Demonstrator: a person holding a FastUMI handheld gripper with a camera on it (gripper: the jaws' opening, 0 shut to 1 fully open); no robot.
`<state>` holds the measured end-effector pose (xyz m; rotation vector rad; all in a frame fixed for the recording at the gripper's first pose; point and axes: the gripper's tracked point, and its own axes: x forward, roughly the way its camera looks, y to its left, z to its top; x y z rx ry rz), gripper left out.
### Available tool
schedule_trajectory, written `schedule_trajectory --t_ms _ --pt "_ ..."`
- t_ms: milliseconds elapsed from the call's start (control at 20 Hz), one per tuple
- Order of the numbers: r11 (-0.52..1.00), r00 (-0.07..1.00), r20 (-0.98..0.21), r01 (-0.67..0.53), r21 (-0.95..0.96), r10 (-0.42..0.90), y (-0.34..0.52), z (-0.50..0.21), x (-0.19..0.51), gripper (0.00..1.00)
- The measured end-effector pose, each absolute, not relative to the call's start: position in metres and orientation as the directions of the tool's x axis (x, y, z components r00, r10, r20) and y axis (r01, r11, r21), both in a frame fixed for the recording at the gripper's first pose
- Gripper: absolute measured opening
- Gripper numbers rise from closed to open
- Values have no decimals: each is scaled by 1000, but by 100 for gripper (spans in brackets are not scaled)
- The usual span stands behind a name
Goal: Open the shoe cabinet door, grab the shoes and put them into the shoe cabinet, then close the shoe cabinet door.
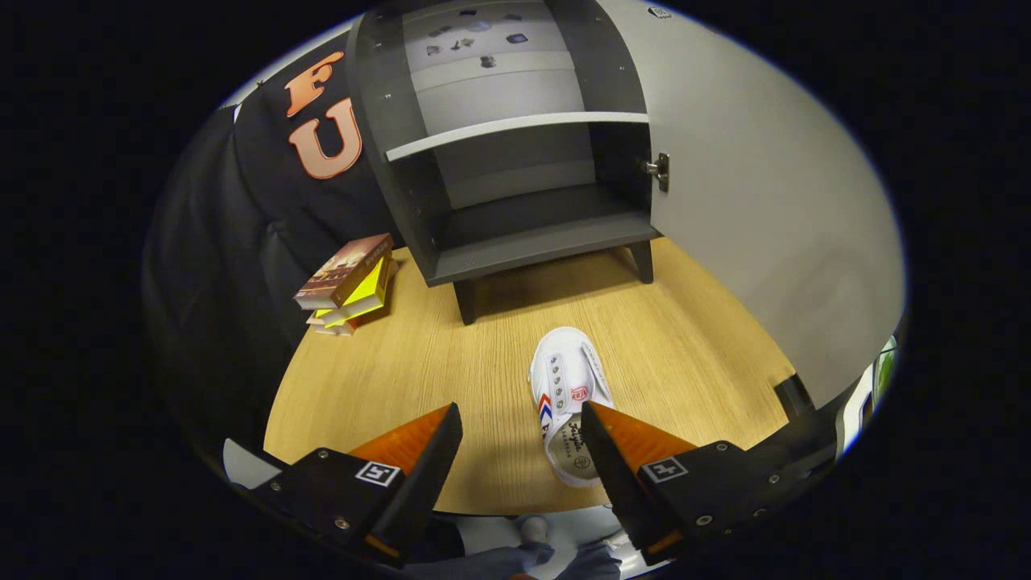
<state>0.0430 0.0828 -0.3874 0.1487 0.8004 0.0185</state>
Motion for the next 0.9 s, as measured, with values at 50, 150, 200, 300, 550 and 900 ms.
schedule_trajectory --t_ms 50,150,200,300,550,900 --pt "990 685 -725 38 139 75 83 -395 43 93" --pt "989 662 -745 39 144 82 85 -410 44 93" --pt "989 652 -754 40 143 82 85 -418 44 93" --pt "989 632 -771 45 141 81 85 -432 45 93" --pt "986 577 -813 72 152 83 83 -465 43 91" --pt "988 523 -848 67 139 83 82 -492 45 61"
